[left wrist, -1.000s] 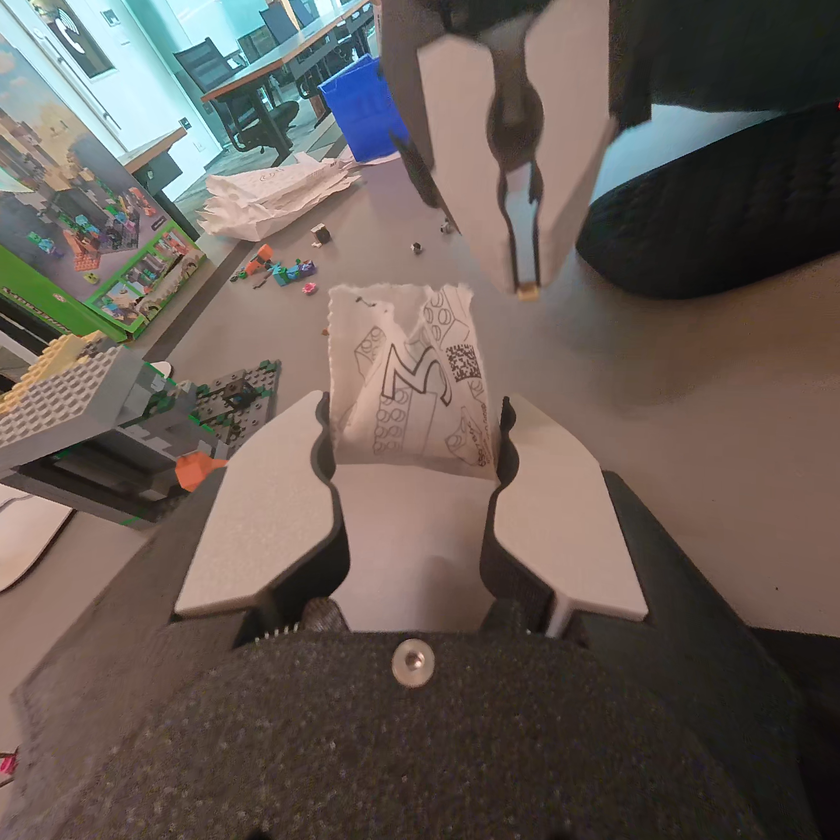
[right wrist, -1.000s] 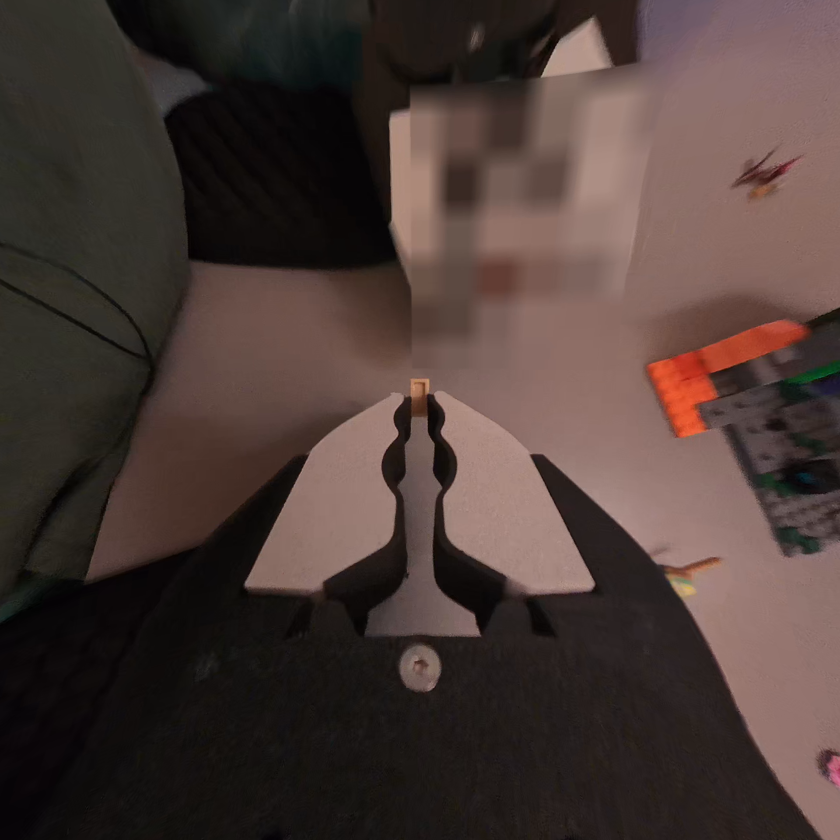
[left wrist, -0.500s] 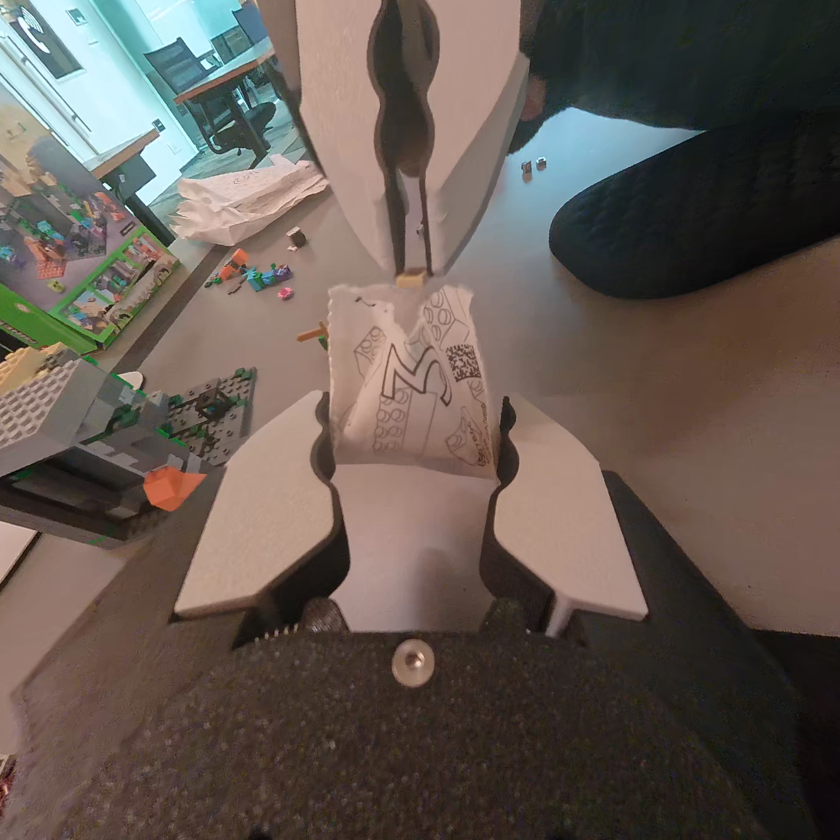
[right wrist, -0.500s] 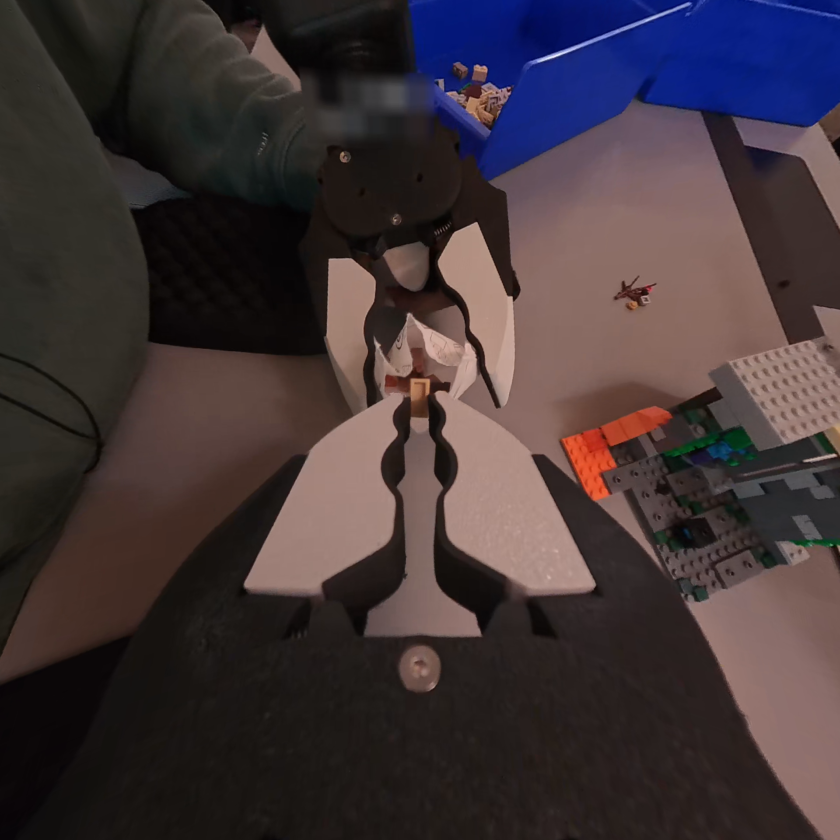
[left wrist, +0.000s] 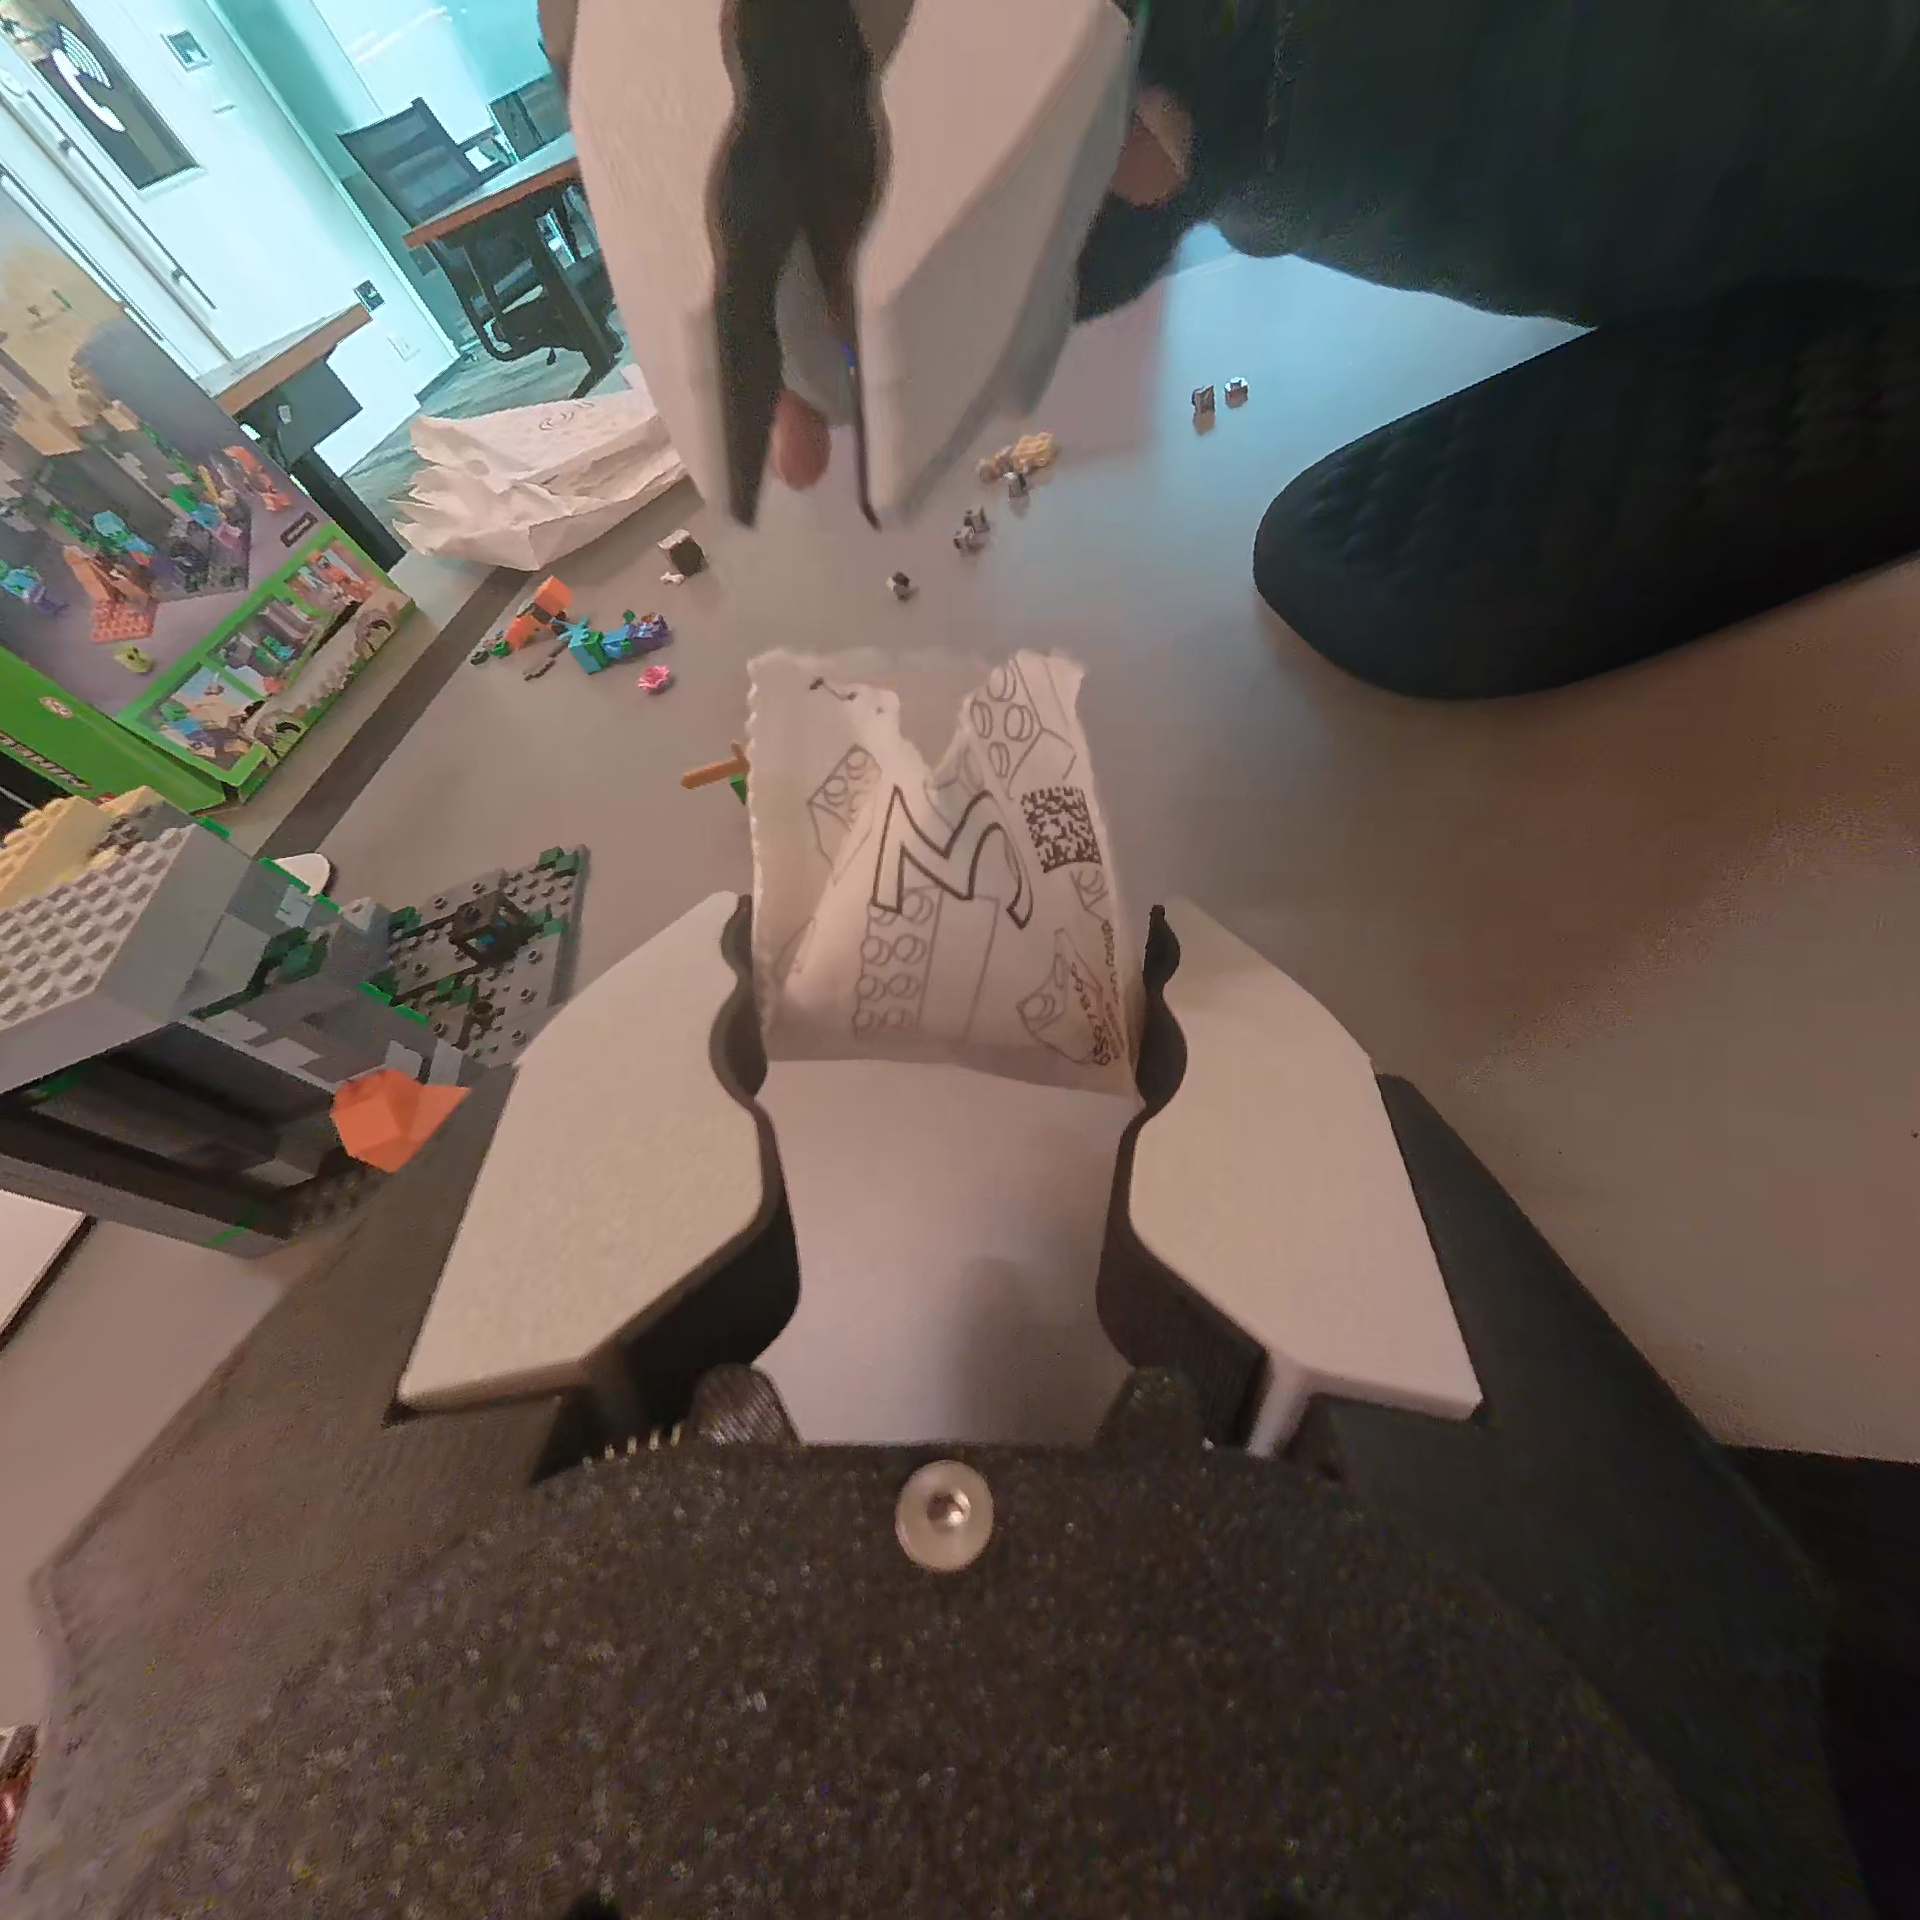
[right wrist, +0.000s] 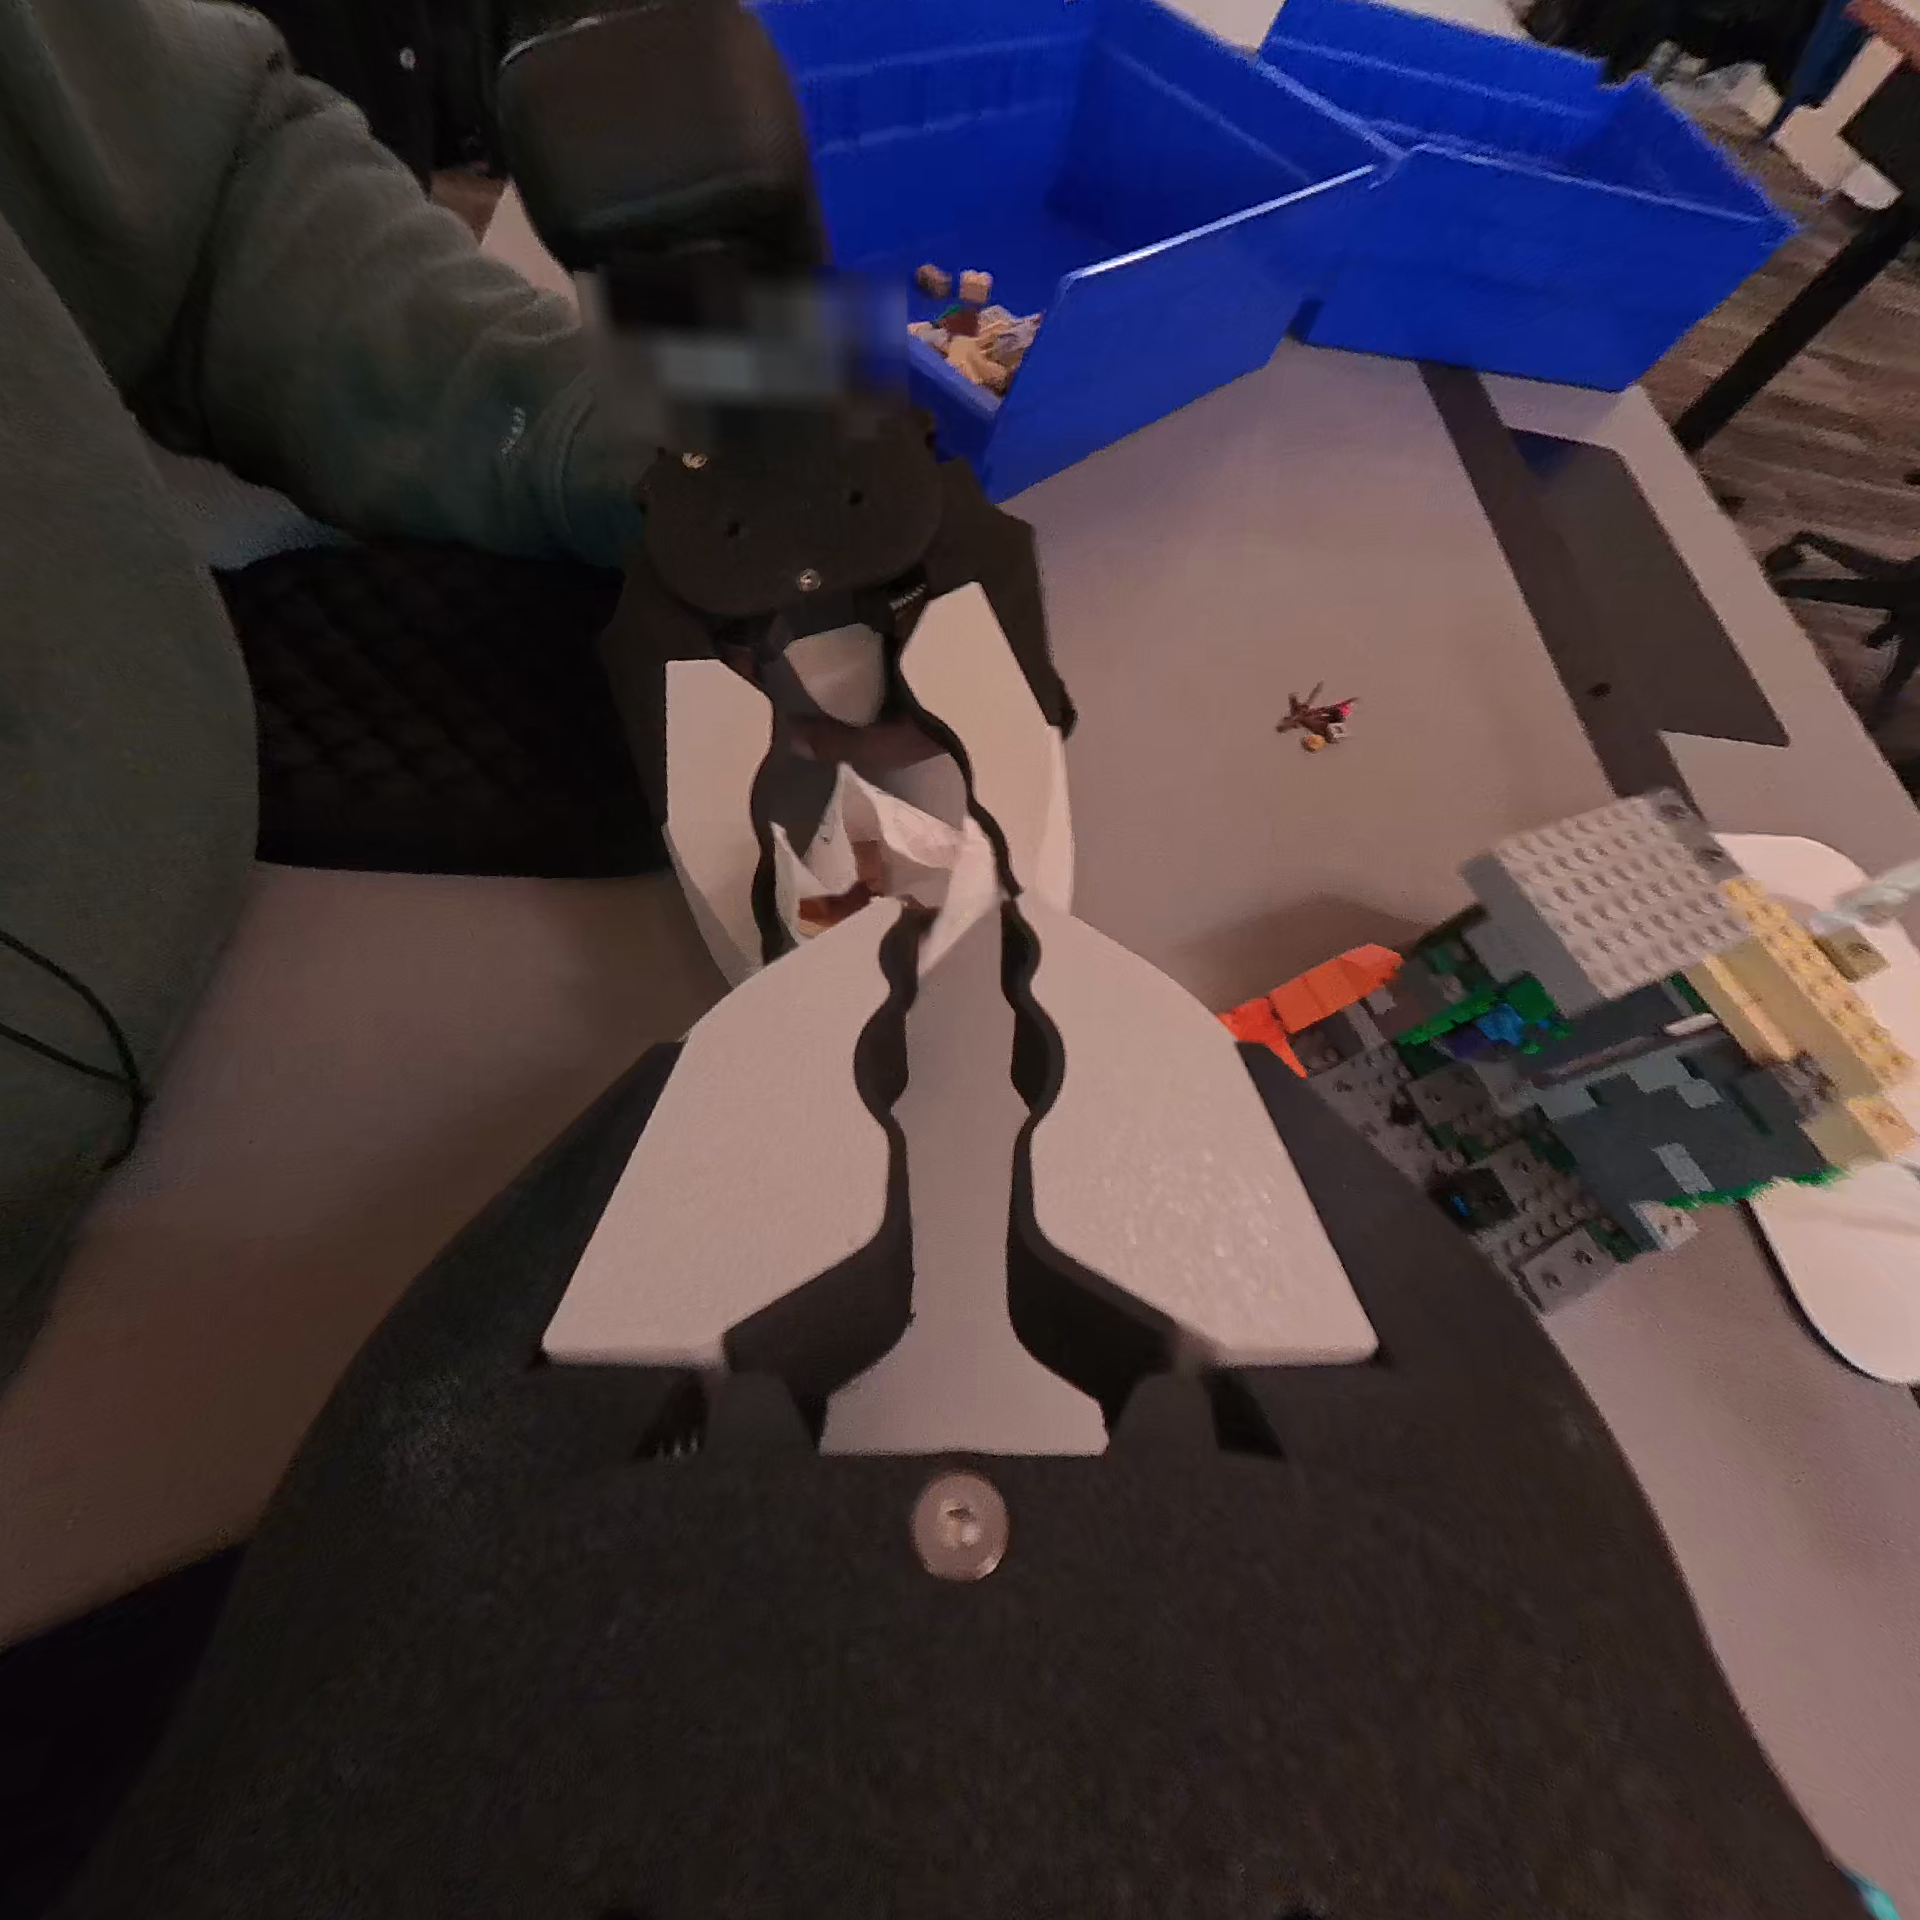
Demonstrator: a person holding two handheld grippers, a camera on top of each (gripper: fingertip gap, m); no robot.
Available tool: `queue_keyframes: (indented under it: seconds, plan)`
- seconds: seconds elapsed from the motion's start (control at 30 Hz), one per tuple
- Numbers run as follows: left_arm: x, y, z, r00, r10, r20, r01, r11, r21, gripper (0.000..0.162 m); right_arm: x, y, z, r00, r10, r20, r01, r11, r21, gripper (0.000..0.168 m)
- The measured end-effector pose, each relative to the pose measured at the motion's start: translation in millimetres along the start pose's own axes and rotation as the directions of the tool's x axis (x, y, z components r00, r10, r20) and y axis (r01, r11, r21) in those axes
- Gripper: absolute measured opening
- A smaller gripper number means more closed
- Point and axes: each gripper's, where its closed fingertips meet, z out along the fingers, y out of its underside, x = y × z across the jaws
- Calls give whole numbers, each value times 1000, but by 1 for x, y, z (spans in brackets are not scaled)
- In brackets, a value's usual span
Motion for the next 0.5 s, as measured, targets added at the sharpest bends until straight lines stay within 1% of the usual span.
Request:
queue_keyframes:
  seconds: [0.07, 0.13, 0.2, 0.3, 0.4, 0.5]
  plan:
    - [-2, 0, 0, 1000, 2, 10, -2, 1000, -2, 70, 17, 4, -16, 997, 33, -68, -32, 999, 14, 15]
    - [-4, 1, -1, 1000, 2, 19, -2, 1000, -8, 70, 37, 18, -35, 985, 73, -156, -72, 997, 11, 15]
    - [-4, 2, 0, 1000, 1, 23, -1, 1000, -13, 70, 53, 40, -54, 967, 126, -222, -130, 991, -7, 15]
    - [-4, 4, 1, 1000, 0, 24, 1, 1000, -18, 70, 66, 81, -77, 935, 211, -286, -234, 971, -48, 15]
    - [-5, 5, 2, 1000, -3, 25, 3, 1000, -25, 70, 63, 122, -91, 910, 300, -284, -342, 933, -110, 15]
    - [-4, 8, 3, 1000, -9, 21, 9, 999, -32, 70, 43, 146, -85, 911, 347, -224, -388, 904, -178, 15]
